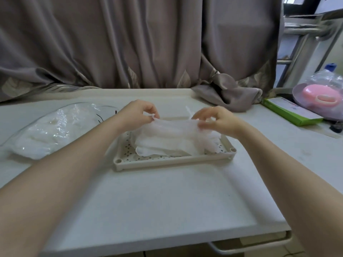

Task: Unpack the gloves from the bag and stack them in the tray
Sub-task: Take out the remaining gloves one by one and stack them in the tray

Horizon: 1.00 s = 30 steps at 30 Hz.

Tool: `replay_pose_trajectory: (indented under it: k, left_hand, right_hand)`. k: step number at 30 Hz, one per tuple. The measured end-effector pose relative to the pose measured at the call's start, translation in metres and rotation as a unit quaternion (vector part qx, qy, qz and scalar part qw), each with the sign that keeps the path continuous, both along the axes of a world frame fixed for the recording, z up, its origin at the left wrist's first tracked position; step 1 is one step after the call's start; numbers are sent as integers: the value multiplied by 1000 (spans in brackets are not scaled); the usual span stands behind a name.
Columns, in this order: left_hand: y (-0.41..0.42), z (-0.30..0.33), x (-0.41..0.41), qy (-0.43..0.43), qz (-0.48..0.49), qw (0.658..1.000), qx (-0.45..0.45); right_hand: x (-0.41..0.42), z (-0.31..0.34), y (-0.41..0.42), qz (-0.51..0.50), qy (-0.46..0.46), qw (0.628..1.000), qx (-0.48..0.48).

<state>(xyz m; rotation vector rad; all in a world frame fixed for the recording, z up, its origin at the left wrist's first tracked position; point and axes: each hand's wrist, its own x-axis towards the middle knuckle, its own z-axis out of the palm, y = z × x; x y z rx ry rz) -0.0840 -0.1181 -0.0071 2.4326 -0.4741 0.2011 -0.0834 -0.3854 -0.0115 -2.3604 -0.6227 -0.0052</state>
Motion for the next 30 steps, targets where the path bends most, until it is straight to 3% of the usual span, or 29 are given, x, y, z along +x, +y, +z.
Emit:
replay_pose_trajectory:
  k: [3, 5, 8, 10, 12, 14, 16, 19, 22, 27, 30]
  left_hand:
    - [2, -4, -6, -17, 2, 993, 120]
    - [1, -7, -11, -39, 10, 975, 218]
    - [5, -14, -15, -38, 21, 949, 314]
    - [8, -14, -20, -14, 26, 951, 309]
    - [6, -10, -23, -37, 30, 965, 258]
    - [-5, -9, -20, -114, 38, 964, 236]
    - [-19, -13, -13, -138, 7, 943, 301]
    - [-26, -33, -5, -30, -6, 920, 390]
    - [-19, -46, -7, 64, 70, 918, 385]
    - [-17, -54, -6, 133, 124, 923, 339]
    - [-12, -46, -14, 84, 91, 949, 291]
  right_hand:
    - [-10, -7, 6, -2, 60, 990, -129]
    - [-11, -7, 9, -19, 65, 988, -137]
    - [-12, -2, 21, -85, -24, 987, -137]
    - [-13, -2, 30, -102, -148, 972, -153]
    - [-16, -6, 43, -78, -205, 961, -168]
    - [-19, -14, 58, -24, -178, 958, -223]
    - [-16, -28, 70, 4, -140, 942, -305]
    - [-4, -43, 67, -24, -81, 930, -358]
    - [5, -48, 47, -80, -11, 934, -347]
    - [9, -49, 36, -141, 94, 932, -322]
    - [4, -34, 43, -155, 76, 934, -313]
